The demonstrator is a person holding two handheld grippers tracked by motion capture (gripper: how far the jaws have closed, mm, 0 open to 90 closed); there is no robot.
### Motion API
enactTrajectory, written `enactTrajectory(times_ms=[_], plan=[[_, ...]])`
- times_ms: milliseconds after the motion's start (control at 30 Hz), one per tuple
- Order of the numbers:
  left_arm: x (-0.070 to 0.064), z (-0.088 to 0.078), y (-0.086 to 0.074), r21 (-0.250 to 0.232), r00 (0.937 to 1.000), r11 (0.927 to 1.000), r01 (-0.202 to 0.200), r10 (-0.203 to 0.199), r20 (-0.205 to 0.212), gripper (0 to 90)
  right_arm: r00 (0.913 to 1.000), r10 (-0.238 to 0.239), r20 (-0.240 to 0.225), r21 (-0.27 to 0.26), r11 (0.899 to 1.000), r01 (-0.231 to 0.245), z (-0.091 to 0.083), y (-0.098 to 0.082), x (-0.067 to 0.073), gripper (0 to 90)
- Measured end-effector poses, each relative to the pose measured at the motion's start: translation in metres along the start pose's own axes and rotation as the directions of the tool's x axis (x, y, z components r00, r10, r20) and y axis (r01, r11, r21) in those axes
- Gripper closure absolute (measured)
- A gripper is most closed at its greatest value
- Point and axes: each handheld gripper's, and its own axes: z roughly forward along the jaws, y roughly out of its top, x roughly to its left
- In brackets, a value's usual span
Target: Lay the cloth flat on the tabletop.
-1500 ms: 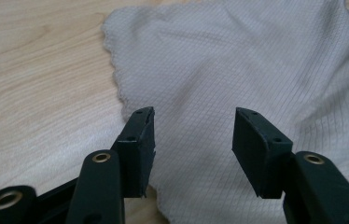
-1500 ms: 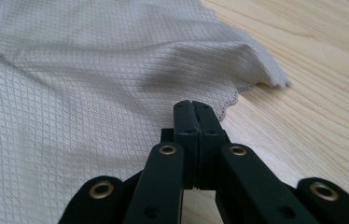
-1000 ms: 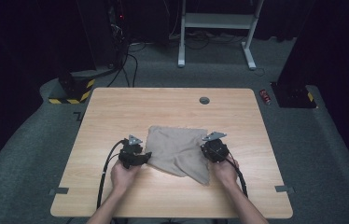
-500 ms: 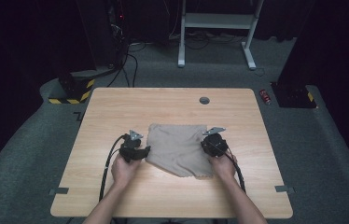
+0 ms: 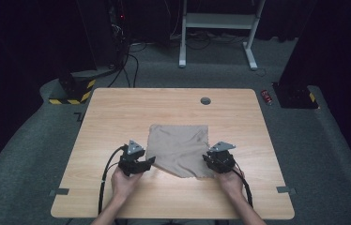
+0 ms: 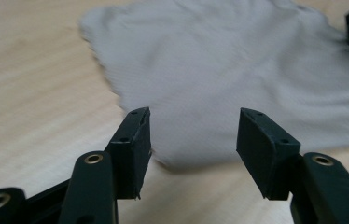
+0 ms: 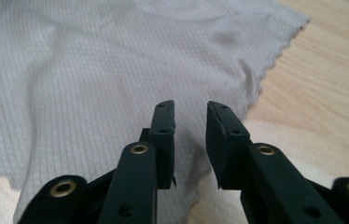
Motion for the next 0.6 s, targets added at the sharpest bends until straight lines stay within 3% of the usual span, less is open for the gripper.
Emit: enactTrajectory(times_ms=[200,433,600], plan=[[-0.013,0.009,-0.011,0.030,0.9999,0.9995,-0.001,0.000,0.014,43.9,0.9992,0.036,-0.015,-0.036,0.999,-0.037,0.003,-0.012,-0.002,68.8],[-0.017,0.017,-0.010,0.058,0.9998,0.9982,-0.013,0.014,-0.016,46.7,0.9997,0.024,-0.004,-0.050,0.998,-0.024,0.002,-0.014,0.000,68.4],[-0.019,0.020,-0.006,0.077,0.9951,0.9940,-0.078,0.082,-0.055,56.4,0.9998,0.019,0.000,-0.051,0.999,-0.019,0.002,-0.014,0.000,68.2]])
